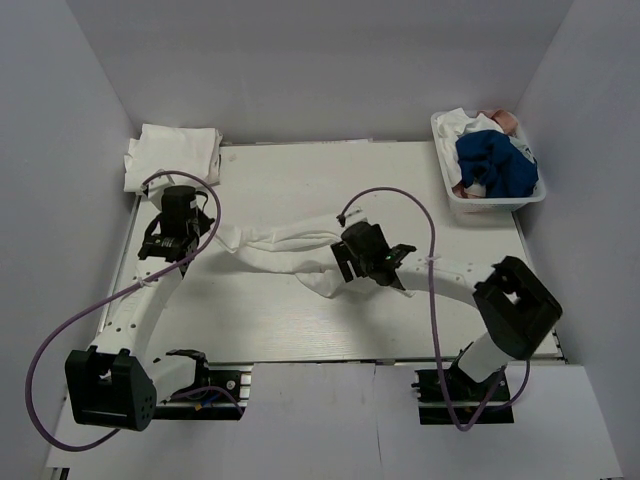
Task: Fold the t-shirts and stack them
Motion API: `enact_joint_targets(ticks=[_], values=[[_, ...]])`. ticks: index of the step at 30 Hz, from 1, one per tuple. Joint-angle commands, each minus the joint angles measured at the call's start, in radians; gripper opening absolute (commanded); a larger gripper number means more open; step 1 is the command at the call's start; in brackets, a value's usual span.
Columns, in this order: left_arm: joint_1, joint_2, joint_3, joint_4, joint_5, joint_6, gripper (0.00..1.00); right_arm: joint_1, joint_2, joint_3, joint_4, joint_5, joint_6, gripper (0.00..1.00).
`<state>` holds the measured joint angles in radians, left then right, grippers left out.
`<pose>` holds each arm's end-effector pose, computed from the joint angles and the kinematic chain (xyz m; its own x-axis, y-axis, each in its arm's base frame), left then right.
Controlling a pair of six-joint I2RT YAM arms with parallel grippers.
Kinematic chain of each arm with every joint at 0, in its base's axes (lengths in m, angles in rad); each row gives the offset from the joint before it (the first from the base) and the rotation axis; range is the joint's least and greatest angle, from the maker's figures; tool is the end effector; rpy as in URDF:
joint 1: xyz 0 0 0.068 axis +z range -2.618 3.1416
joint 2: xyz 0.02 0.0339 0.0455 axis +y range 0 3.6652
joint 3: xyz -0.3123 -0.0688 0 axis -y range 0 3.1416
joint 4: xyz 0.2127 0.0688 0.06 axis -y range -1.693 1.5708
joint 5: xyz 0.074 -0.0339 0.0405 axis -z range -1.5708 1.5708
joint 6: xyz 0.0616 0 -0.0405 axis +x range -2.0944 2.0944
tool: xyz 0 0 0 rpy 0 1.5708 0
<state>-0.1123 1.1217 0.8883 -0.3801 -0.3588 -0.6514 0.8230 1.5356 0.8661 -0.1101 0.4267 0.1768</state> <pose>0.2140 -0.0024 0.3282 -0.3456 -0.5323 -0.7728 -0.4903 0.8046 -0.3350 0.2265 0.2067 0.2492 -0.5528 -0.3606 -0.7513 -0.3759 0.9125 -0.1613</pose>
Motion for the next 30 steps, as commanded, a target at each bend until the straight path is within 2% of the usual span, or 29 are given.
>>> enact_joint_targets(ticks=[1,4,6,8,9,11,13,19,26,27,30], values=[[0.006,-0.022,-0.012,0.024,-0.014,-0.001,0.0,0.021,0.067,0.053,-0.049,0.063,-0.045,0.83],[0.006,-0.022,-0.012,0.024,-0.023,-0.001,0.0,0.028,0.118,0.076,-0.019,0.064,-0.033,0.77],[0.006,-0.013,-0.012,0.024,-0.023,-0.001,0.0,0.03,0.141,0.082,0.015,0.078,-0.034,0.7],[0.006,-0.013,-0.012,0.024,-0.023,-0.001,0.0,0.03,0.144,0.079,0.075,0.095,-0.03,0.58],[0.006,-0.004,-0.012,0.024,-0.023,-0.001,0.0,0.03,0.141,0.076,0.091,0.104,-0.02,0.41],[0.006,-0.003,-0.012,0.024,-0.023,-0.001,0.0,0.03,0.109,0.05,0.168,0.116,-0.014,0.28],[0.006,-0.003,-0.012,0.033,-0.023,-0.001,0.0,0.03,0.059,0.024,0.235,0.112,-0.01,0.0],[0.006,-0.003,-0.003,0.033,-0.023,0.009,0.0,0.021,-0.128,-0.102,0.368,0.118,-0.023,0.0],[0.006,-0.022,0.06,0.033,-0.012,0.009,0.0,0.011,-0.336,-0.108,0.414,0.359,-0.051,0.0],[0.006,-0.031,0.079,0.058,0.015,0.009,0.0,0.004,-0.348,-0.093,0.414,0.426,-0.065,0.0],[0.006,-0.056,0.144,0.099,0.075,0.021,0.0,-0.004,-0.423,-0.026,0.423,0.495,-0.138,0.0]])
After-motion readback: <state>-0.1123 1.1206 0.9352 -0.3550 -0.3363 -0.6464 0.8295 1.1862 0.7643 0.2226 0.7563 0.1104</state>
